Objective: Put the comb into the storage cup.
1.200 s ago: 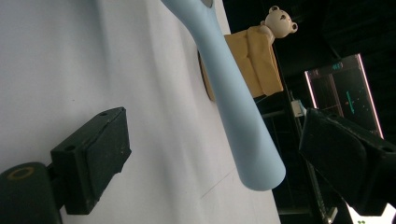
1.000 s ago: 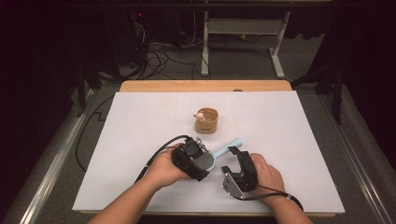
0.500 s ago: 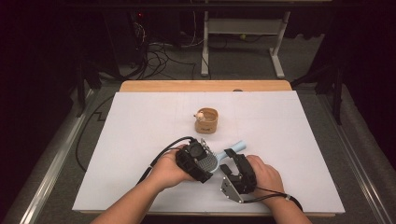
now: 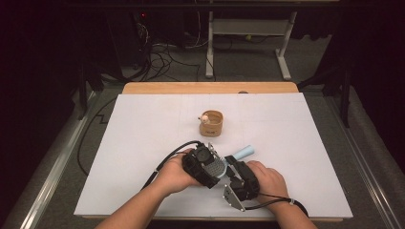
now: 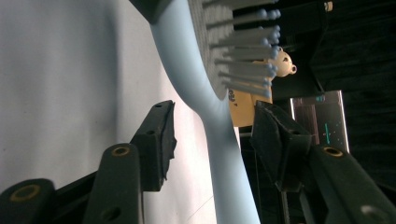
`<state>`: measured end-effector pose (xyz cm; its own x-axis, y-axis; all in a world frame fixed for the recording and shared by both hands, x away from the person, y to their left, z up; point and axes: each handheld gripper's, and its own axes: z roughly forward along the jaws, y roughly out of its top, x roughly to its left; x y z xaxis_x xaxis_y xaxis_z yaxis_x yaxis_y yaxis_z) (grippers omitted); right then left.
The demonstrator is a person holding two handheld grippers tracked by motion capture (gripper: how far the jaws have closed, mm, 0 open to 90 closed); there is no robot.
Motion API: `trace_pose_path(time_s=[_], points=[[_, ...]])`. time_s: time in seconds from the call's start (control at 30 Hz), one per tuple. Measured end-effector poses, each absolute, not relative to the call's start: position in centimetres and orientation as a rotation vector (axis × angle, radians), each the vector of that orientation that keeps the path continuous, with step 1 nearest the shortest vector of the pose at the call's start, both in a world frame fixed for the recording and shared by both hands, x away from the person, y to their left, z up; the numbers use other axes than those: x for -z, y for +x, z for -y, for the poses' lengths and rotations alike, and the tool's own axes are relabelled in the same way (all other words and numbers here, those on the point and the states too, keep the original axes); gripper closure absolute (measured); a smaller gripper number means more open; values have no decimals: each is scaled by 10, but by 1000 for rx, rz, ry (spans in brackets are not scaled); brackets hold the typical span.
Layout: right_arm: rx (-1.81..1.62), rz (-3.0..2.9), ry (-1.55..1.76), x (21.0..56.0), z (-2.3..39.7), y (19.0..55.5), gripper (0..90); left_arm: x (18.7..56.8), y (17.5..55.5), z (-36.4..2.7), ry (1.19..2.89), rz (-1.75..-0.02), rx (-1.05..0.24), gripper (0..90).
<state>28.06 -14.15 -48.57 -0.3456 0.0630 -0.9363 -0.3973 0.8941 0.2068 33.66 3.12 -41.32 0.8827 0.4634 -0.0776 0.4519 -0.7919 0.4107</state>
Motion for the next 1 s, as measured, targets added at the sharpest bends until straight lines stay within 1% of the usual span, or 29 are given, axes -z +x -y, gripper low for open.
trace_pose_path(time_s=[0.6, 0.8, 1.0], points=[[-441, -1856, -290, 489, 137, 279, 616, 414, 337, -29, 2633, -672, -47, 205], [-434, -1845, -294, 488, 138, 279, 696, 414, 337, -28, 2635, -664, -43, 205], [-431, -1831, -297, 488, 138, 278, 710, 412, 337, -28, 2630, -667, -45, 205]])
